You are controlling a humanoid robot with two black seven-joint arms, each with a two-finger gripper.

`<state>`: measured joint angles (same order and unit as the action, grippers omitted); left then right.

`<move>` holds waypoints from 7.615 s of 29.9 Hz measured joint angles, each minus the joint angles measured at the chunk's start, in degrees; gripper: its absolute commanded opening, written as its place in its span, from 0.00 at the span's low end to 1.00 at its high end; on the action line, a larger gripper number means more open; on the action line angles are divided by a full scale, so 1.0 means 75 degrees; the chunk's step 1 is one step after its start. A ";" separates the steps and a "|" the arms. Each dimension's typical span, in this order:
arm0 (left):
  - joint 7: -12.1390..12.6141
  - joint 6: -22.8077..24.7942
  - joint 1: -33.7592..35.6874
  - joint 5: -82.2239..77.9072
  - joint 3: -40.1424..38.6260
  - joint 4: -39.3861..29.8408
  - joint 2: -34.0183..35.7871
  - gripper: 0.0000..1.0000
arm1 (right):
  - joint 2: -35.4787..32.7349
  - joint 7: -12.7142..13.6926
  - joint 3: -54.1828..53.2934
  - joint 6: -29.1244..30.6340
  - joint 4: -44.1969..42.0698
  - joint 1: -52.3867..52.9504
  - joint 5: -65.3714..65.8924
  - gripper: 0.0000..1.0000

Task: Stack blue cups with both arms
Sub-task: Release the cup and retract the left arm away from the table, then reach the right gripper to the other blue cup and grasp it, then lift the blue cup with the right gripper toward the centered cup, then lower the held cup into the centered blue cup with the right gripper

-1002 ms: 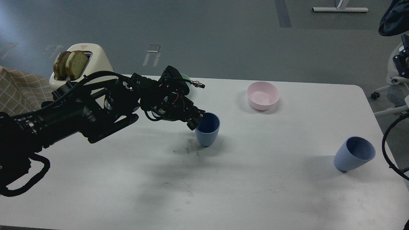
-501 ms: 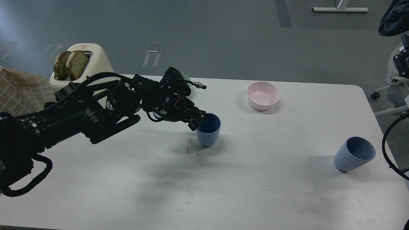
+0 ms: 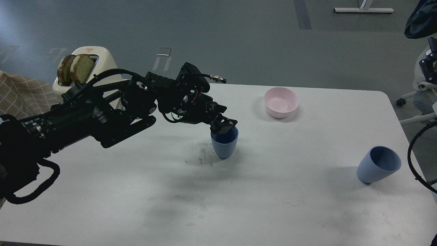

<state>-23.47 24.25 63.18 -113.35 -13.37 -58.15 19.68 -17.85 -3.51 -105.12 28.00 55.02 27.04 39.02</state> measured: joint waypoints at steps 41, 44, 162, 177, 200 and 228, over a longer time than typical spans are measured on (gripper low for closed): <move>-0.0077 -0.0675 -0.4068 1.2742 -0.6477 0.0290 0.2788 0.97 | -0.3798 -0.0051 0.2017 0.0003 0.4309 -0.1844 0.6573 0.99; -0.0060 -0.0676 -0.4138 1.2742 -0.6497 0.0291 0.2787 0.97 | -0.3775 -0.0053 0.2276 0.0000 0.4694 -0.2252 0.8062 0.99; -0.0011 -0.0396 -0.4024 1.2601 -0.6438 0.0159 0.3022 0.97 | -0.0310 -0.0305 0.8758 0.0000 0.3778 0.3608 0.9624 0.00; 0.0001 -0.0315 -0.4007 1.2602 -0.6436 0.0159 0.2991 0.97 | -0.0312 -0.0301 0.9392 -0.0001 0.3755 0.3691 1.0191 0.00; -0.0011 -0.0280 -0.4040 1.2596 -0.6432 0.0172 0.2979 0.97 | -0.0397 -0.0153 0.9434 -0.0001 0.3779 0.3076 1.0462 0.00; -0.0011 -0.0279 -0.4030 1.2604 -0.6455 0.0172 0.2989 0.97 | -0.0315 -0.0118 0.9420 0.0000 0.3774 0.2741 1.0688 0.33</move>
<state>-23.56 22.15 32.96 -18.82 -61.78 -56.86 42.10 -20.22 -4.39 -34.47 28.00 83.33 47.60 119.18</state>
